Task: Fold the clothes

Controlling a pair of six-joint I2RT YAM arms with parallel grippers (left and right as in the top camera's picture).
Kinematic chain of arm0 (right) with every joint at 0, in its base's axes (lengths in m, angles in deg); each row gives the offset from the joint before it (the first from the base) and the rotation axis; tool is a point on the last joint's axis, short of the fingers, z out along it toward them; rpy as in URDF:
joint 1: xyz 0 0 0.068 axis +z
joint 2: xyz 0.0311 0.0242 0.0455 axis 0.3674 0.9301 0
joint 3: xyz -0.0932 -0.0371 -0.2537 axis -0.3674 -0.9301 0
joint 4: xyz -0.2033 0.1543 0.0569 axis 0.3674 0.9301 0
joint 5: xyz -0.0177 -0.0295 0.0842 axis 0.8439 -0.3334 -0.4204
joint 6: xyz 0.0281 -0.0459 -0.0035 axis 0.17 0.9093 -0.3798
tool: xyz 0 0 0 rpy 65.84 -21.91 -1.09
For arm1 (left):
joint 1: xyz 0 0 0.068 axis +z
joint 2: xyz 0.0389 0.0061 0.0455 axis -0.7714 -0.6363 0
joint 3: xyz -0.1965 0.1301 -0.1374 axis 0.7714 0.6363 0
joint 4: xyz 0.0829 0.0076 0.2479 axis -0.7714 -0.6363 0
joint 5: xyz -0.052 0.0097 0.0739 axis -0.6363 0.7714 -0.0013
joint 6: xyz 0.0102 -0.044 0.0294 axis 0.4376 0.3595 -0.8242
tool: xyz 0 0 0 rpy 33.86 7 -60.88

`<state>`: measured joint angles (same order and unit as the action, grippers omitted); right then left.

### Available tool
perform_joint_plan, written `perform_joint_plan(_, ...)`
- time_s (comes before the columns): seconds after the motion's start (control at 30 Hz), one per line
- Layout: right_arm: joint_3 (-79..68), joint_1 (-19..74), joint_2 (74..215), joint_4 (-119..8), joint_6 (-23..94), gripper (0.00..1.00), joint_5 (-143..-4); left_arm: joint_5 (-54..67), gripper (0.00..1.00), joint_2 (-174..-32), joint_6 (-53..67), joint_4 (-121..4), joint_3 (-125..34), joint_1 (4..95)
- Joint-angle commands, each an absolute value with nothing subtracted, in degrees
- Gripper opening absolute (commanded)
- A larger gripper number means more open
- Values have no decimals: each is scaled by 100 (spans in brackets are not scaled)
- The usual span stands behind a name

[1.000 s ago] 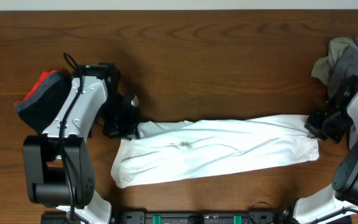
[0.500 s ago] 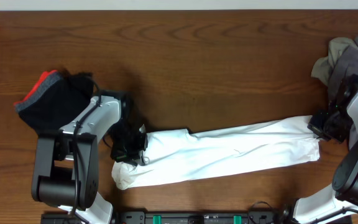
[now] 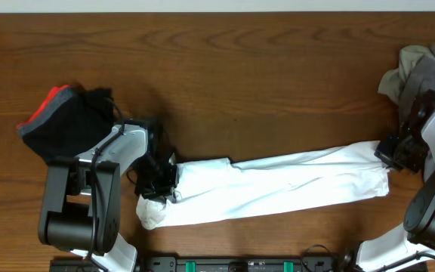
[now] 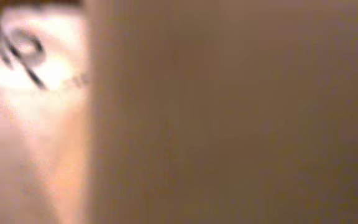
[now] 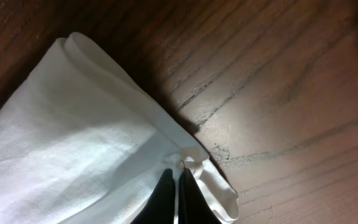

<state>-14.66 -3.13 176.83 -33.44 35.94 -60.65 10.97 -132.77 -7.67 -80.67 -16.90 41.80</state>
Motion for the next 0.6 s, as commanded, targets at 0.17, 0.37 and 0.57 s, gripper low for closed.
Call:
perform_joint_plan(0.17, -1365, -366, 17648, -3353, 3502, 1, -5915, 1643, 26, -13209, -256, -6636, -1663, 4177)
perform_joint_plan(0.37, -1365, -361, 17648, -3340, 3517, 1, -5998, 1728, 32, -13268, -83, -5810, -1663, 4177)
perform_joint_plan(0.57, -1370, -355, 17648, -3335, 3563, 2, -6081, 1730, 32, -13317, -83, -5464, -1663, 4177)
